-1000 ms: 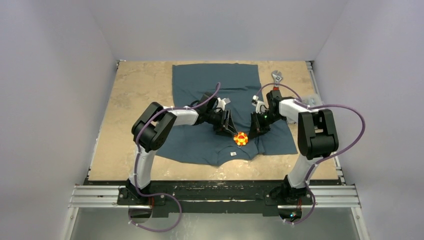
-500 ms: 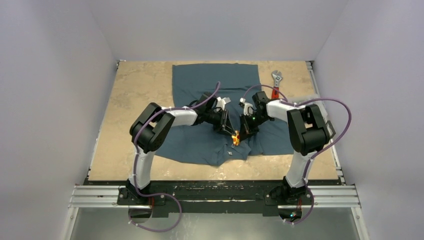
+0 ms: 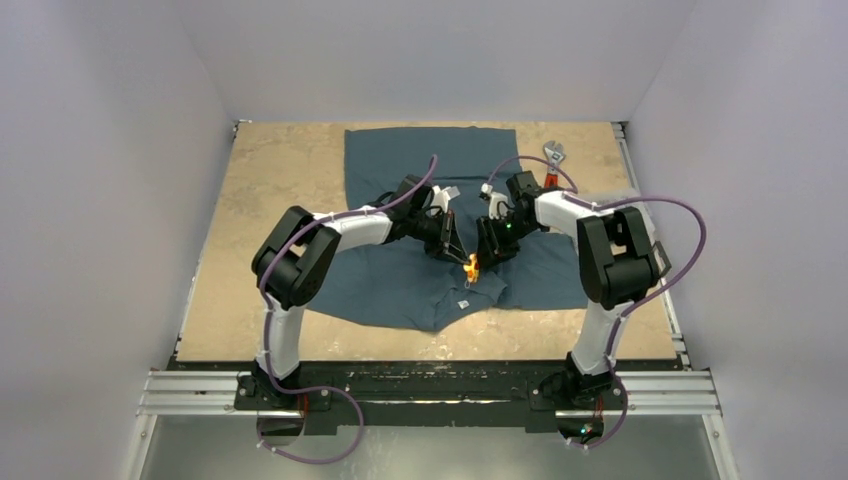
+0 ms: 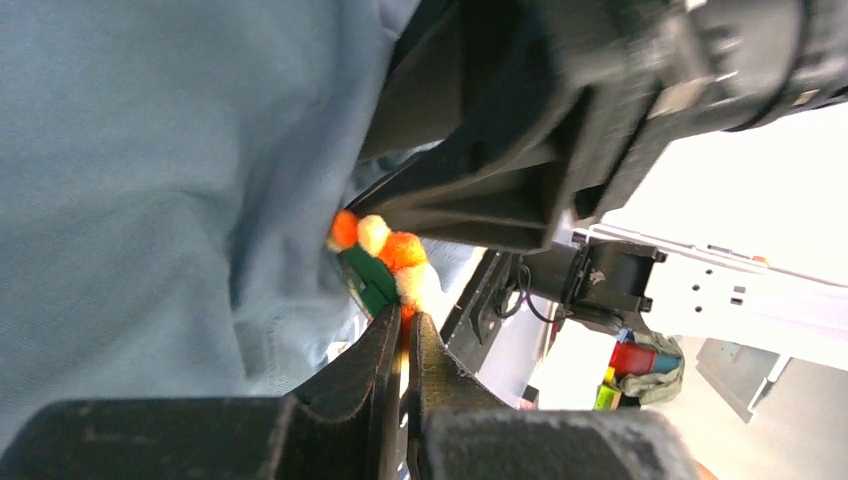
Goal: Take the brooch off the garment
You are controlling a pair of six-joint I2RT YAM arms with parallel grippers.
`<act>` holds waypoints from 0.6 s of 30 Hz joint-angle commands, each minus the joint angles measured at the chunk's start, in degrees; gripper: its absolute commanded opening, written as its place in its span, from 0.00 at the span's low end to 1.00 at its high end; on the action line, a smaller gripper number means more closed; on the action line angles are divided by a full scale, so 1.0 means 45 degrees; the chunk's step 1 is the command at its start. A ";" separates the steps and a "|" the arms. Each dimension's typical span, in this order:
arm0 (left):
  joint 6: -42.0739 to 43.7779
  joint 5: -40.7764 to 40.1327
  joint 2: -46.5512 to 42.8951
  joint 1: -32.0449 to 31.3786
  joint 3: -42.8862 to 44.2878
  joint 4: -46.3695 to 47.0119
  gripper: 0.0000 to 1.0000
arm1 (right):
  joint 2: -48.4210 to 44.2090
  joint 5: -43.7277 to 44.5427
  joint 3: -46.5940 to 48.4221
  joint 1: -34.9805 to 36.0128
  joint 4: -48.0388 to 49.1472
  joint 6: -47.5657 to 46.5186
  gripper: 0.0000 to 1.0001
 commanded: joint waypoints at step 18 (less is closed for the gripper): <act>-0.0575 -0.0766 0.0697 -0.0266 0.0939 -0.0681 0.00 | -0.3753 -0.1452 -0.0634 -0.1175 -0.0760 -0.0569 0.70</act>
